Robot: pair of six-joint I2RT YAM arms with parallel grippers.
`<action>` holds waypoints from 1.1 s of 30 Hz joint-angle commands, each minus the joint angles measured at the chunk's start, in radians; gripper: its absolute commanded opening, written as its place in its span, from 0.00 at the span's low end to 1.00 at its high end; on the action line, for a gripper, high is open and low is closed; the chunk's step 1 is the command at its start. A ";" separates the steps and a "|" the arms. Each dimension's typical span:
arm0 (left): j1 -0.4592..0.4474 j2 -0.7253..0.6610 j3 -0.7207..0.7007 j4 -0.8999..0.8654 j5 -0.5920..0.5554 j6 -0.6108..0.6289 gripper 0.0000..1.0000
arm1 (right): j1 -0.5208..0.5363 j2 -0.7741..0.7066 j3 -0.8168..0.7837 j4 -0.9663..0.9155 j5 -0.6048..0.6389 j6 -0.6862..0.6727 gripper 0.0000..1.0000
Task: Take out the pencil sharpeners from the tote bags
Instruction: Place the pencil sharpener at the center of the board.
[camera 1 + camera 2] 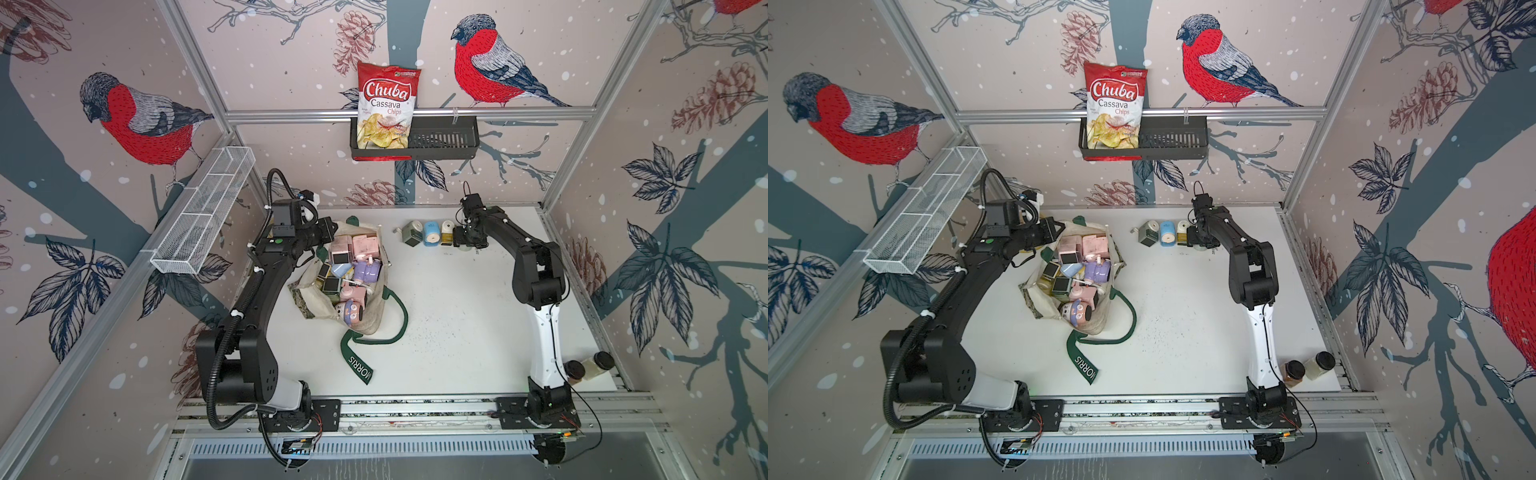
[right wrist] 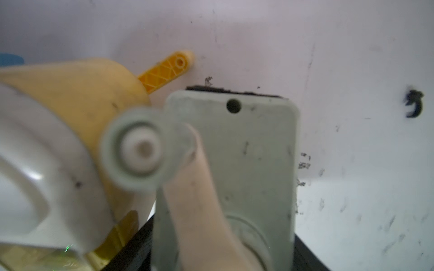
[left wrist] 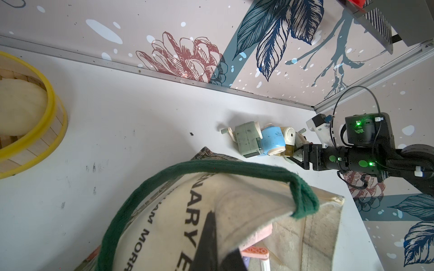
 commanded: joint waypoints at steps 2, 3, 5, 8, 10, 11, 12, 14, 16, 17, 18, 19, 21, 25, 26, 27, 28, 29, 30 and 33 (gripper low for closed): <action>0.003 0.000 0.006 0.038 0.012 0.008 0.00 | 0.007 -0.046 -0.019 0.033 0.030 -0.013 0.74; 0.002 -0.001 0.006 0.038 0.012 0.007 0.00 | 0.008 -0.060 -0.025 0.033 0.035 -0.013 0.75; 0.003 -0.001 0.004 0.039 0.012 0.008 0.00 | 0.010 -0.092 -0.039 0.029 0.046 -0.006 0.75; 0.002 -0.001 0.007 0.039 0.012 0.007 0.00 | 0.012 -0.155 -0.084 0.032 0.062 0.009 0.76; 0.003 -0.002 0.006 0.039 0.012 0.007 0.00 | 0.016 -0.210 -0.136 0.053 0.076 0.020 0.76; 0.003 -0.003 0.006 0.039 0.013 0.006 0.00 | 0.022 -0.243 -0.168 0.066 0.081 0.024 0.76; 0.004 -0.003 0.006 0.039 0.013 0.007 0.00 | 0.034 -0.279 -0.201 0.081 0.086 0.027 0.76; 0.004 -0.003 0.004 0.039 0.014 0.006 0.00 | 0.061 -0.347 -0.262 0.114 0.101 0.032 0.75; 0.003 -0.001 0.004 0.039 0.013 0.007 0.00 | 0.102 -0.421 -0.330 0.164 0.118 0.028 0.75; 0.003 -0.002 0.005 0.039 0.012 0.006 0.00 | 0.126 -0.465 -0.370 0.197 0.123 0.021 0.75; 0.003 -0.001 0.005 0.039 0.012 0.006 0.00 | 0.152 -0.509 -0.411 0.232 0.126 0.012 0.74; 0.004 -0.003 0.005 0.041 0.012 0.007 0.00 | 0.175 -0.550 -0.447 0.266 0.128 0.007 0.74; 0.003 -0.001 0.004 0.039 0.012 0.006 0.00 | 0.221 -0.642 -0.527 0.336 0.137 0.001 0.74; 0.004 -0.003 0.004 0.041 0.014 0.007 0.00 | 0.289 -0.788 -0.616 0.419 0.112 0.020 0.73; 0.004 -0.003 0.004 0.040 0.014 0.007 0.00 | 0.314 -0.821 -0.630 0.436 0.094 0.019 0.73; 0.004 -0.004 0.005 0.041 0.014 0.006 0.00 | 0.342 -0.852 -0.648 0.461 0.078 0.019 0.73; 0.003 -0.004 0.005 0.040 0.013 0.007 0.00 | 0.371 -0.877 -0.668 0.492 0.062 0.013 0.72; 0.003 -0.004 0.005 0.041 0.014 0.007 0.00 | 0.407 -0.902 -0.701 0.543 0.038 0.003 0.73; 0.003 -0.004 0.004 0.042 0.014 0.004 0.00 | 0.448 -0.922 -0.727 0.591 0.027 -0.001 0.72; 0.004 -0.006 0.005 0.040 0.012 0.004 0.00 | 0.572 -0.916 -0.734 0.655 0.020 -0.013 0.72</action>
